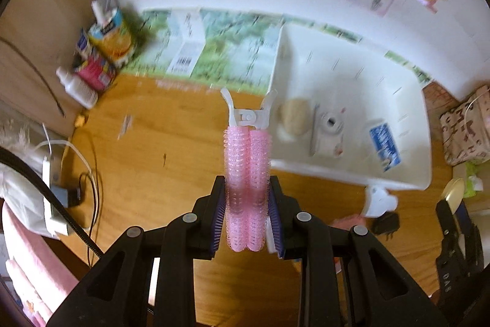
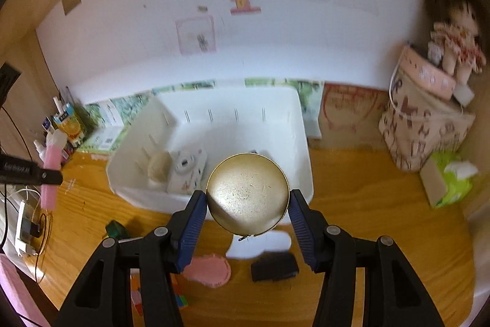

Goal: Organize rigid objects
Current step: 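Lift the curlers with the left tool while the right tool carries the compact over the bin, then lower the curlers into the bin and open the left tool while the right tool releases the compact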

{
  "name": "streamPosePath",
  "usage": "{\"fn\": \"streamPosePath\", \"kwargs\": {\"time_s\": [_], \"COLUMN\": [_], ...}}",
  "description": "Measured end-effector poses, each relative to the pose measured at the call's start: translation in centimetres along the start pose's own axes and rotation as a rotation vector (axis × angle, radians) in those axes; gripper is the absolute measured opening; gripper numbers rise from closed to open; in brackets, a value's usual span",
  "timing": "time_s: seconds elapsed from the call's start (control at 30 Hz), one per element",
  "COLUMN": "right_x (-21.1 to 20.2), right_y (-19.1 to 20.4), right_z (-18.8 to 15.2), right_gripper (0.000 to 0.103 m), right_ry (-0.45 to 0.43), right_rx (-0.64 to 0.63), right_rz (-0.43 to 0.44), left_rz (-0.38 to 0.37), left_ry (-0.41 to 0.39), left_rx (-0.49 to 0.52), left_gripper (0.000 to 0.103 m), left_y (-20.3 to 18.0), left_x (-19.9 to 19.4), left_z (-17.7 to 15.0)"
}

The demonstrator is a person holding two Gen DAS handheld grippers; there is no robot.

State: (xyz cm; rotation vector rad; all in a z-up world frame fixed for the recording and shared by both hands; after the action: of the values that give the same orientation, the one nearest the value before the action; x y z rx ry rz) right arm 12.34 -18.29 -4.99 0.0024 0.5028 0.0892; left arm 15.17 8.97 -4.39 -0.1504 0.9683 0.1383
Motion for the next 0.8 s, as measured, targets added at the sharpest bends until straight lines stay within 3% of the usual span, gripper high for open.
{"fn": "streamPosePath", "kwargs": {"time_s": [0.2,0.37,0.53,0.8], "right_x": [0.1,0.7,1.2,3.6], "right_y": [1.0,2.0,3.1,4.0], "right_z": [2.1,3.1,3.2,2.5], "right_gripper": [0.055,0.055,0.055,0.055], "right_ry": [-0.078,-0.124,-0.164,-0.18], "right_rx": [-0.029,-0.047,-0.081,-0.134], "right_rz": [0.045,0.085,0.126,0.164], "left_rz": [-0.038,-0.147,-0.242,-0.322], "left_ry": [-0.068,-0.132,-0.196,-0.303], "left_rx": [0.002,-0.037,-0.07,-0.076], "left_gripper": [0.028,0.028,0.028,0.029], "left_y": [-1.2,-1.9,-2.7,-4.1], "left_x": [-0.8,-0.9,-0.1,1.5], "left_z": [2.8,4.4,5.1,5.6]}}
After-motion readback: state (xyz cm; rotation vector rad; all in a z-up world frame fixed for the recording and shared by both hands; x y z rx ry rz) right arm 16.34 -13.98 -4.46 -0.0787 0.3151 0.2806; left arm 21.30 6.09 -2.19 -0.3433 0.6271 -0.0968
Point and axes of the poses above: each gripper's, at about its wrist camera, not at the fingertips, and x roughly the way its jaws point, y to its left, z to its top, the point moved 3 cm from there along x, roughly the way its jaws point, and after that the axes turned 14 degrees about -y, right-handed, at the moved point
